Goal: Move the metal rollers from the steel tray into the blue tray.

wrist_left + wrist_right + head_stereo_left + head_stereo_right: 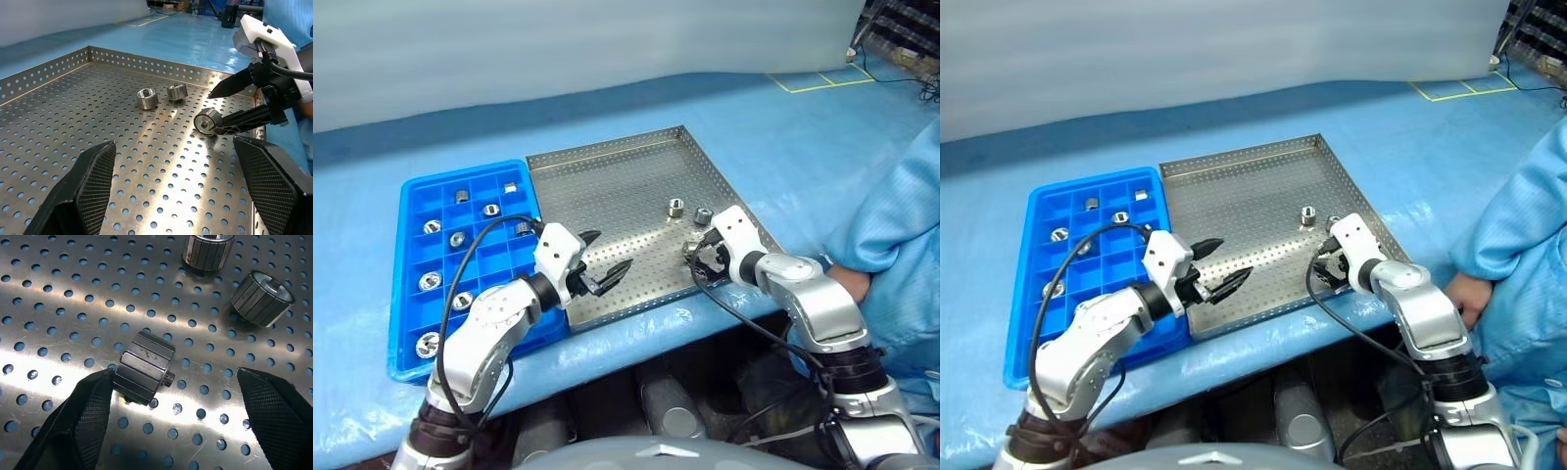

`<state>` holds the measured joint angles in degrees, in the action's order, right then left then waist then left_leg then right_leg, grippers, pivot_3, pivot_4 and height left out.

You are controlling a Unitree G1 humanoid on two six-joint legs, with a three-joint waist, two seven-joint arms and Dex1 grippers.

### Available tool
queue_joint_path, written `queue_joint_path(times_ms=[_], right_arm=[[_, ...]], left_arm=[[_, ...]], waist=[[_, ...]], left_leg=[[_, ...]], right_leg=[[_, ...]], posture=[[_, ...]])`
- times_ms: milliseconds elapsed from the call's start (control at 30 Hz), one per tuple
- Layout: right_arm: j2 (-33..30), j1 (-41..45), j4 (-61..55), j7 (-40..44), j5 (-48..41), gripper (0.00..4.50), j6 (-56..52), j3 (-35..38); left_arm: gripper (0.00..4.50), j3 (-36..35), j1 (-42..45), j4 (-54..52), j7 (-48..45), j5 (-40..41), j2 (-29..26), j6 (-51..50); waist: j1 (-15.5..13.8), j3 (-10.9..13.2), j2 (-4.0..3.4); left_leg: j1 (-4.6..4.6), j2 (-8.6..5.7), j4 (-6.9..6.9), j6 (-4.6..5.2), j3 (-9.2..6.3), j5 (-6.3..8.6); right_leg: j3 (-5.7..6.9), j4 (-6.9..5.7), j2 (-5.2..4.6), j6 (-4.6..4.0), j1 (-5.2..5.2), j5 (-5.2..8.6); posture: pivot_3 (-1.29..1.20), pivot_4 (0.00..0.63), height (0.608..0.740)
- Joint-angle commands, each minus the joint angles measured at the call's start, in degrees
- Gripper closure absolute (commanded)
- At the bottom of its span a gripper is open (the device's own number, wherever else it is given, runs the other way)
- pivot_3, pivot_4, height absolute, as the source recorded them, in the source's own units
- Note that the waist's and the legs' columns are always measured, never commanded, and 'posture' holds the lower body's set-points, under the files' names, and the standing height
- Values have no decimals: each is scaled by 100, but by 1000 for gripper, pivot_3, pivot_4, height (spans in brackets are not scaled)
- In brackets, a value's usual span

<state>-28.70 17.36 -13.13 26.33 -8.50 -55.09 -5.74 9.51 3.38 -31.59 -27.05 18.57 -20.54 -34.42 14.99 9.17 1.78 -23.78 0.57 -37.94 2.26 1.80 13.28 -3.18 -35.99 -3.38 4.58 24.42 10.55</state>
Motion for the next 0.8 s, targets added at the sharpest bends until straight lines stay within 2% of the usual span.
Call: queue_joint_path(times_ms=[33,67,100,200,300,333,700,800], right_arm=[[32,208,-24,-7,-60,1579,64,135],[50,240,-23,-16,-63,1848,49,119],[66,267,-10,-20,-65,1848,42,103],[127,300,115,-61,-28,2576,100,66],[220,300,88,-84,-42,3550,119,68],[258,309,54,-86,-58,3716,128,67],[653,479,40,-11,-251,3715,460,38],[796,595,-188,92,-346,3715,566,-90]], left_arm=[[302,-38,39,-175,55,-27,0,96],[302,-46,41,-172,73,-29,-2,88],[302,-54,41,-171,91,-32,-4,81],[302,-94,6,-175,153,-31,-5,73],[302,-128,-46,-207,173,-8,-33,56],[302,-151,-71,-227,178,5,-54,45],[302,-498,-292,-499,350,83,-296,-165],[302,-834,-469,-777,463,137,-564,-685]], waist=[[-10,0,0],[-13,0,0],[-14,0,0],[-33,0,0],[-40,0,0],[-41,0,0],[-128,1,-2],[-167,4,-6]], left_leg=[[-1,-1,0,0,1,0],[-1,-2,0,1,1,0],[-1,-3,0,1,2,0],[0,-2,1,1,0,0],[-1,-2,2,1,0,0],[-1,-2,2,1,0,0],[-1,0,3,1,1,0],[-3,3,7,1,1,0]], right_leg=[[-2,1,-1,1,0,-1],[-4,1,-1,3,0,-2],[-6,1,-1,3,0,-2],[-4,1,1,3,1,-2],[-5,1,1,3,1,-2],[-6,1,0,3,1,-2],[-6,1,0,4,4,-4],[-5,0,2,2,10,-5]], posture=[[-260,150,740],[-258,150,740],[-254,150,740],[-247,150,740],[-240,150,740],[-235,150,740],[-179,150,740],[-164,150,740]])
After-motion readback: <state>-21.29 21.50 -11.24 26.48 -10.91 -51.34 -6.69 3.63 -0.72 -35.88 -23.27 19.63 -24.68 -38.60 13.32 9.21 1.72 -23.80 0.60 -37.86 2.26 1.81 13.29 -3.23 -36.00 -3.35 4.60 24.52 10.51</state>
